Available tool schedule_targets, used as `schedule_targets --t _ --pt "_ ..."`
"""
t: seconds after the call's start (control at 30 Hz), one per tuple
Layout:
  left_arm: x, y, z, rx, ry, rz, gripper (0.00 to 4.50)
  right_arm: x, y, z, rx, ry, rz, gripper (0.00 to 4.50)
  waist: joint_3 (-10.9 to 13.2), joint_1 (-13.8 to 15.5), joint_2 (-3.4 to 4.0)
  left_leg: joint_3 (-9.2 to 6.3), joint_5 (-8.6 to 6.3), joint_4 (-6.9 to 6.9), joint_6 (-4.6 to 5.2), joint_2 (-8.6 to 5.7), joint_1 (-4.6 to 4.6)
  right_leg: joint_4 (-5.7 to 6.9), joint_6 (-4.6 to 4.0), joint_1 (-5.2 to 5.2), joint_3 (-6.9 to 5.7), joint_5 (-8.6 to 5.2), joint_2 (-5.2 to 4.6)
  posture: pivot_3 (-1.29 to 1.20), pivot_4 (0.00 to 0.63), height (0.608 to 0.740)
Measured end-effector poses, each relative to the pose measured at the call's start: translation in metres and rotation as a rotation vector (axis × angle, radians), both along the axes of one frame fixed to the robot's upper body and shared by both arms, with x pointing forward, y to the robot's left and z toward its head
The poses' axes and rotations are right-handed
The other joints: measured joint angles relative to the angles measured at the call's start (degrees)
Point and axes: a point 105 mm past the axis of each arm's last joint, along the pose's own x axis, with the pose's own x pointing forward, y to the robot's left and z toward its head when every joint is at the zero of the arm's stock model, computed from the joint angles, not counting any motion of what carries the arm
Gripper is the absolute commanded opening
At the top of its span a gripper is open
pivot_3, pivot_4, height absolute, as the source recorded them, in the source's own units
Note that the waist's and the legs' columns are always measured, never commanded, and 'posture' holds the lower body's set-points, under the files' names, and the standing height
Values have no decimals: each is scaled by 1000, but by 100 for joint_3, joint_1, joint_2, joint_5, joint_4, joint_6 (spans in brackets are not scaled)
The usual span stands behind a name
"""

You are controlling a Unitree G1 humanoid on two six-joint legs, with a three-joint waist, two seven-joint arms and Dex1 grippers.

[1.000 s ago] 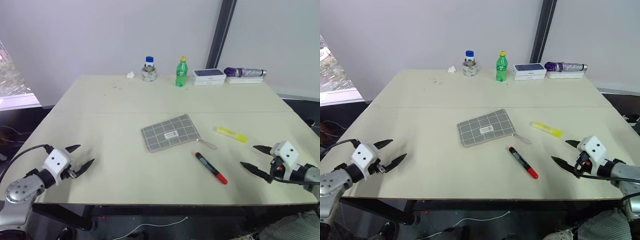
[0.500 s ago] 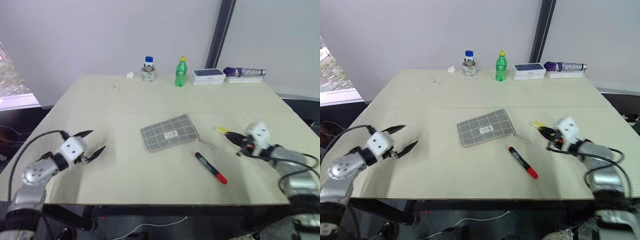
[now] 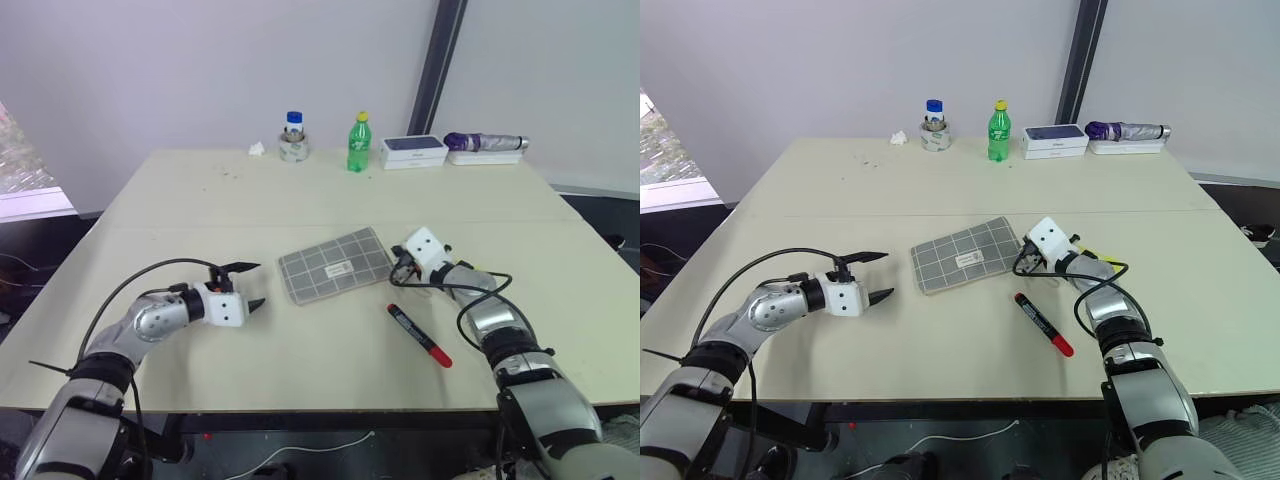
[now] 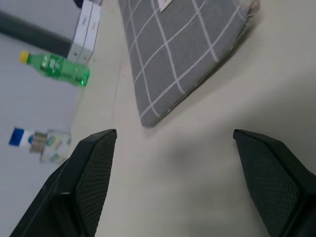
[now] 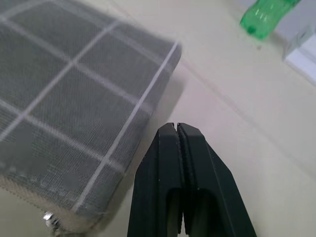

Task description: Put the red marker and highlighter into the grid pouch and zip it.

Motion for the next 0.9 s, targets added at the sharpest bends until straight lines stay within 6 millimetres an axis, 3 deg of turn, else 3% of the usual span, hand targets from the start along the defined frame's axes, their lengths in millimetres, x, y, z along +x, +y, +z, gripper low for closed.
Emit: schedule_targets --t 0.13,0.37,0.67,0.73,0.8,0.9 --pt "3 -20 -2 4 -32 -57 3994 -1 13 -6 -36 -5 39 76 0 -24 0 -2 0 2 0 -1 1 6 0 -1 0 0 0 0 150 740" --pt "4 -35 -5 -3 -43 -104 3994 -2 14 -8 -45 -2 49 76 -1 -23 1 -2 0 3 0 -2 1 6 0 1 -1 0 0 0 150 740" --pt "6 -43 -5 -2 -53 -124 3994 -2 16 -7 -50 -1 63 76 -2 -29 3 -2 0 3 0 -3 2 7 1 2 -1 0 0 0 150 740" --pt "7 -42 -5 -7 -24 -121 3477 -2 16 -7 -51 -2 63 0 -2 -33 3 -2 0 3 0 -3 3 7 1 2 -1 0 0 0 150 740" --pt "7 -45 -10 -9 32 -127 2686 -2 16 -6 -51 -3 64 0 -2 -31 3 -1 0 3 -1 -3 2 7 1 2 -1 0 0 0 150 740" --pt "8 -50 -10 -3 48 -134 1055 -2 17 -5 -51 -7 66 0 -3 -27 3 -3 0 4 0 -3 3 7 1 3 -2 0 0 0 150 740"
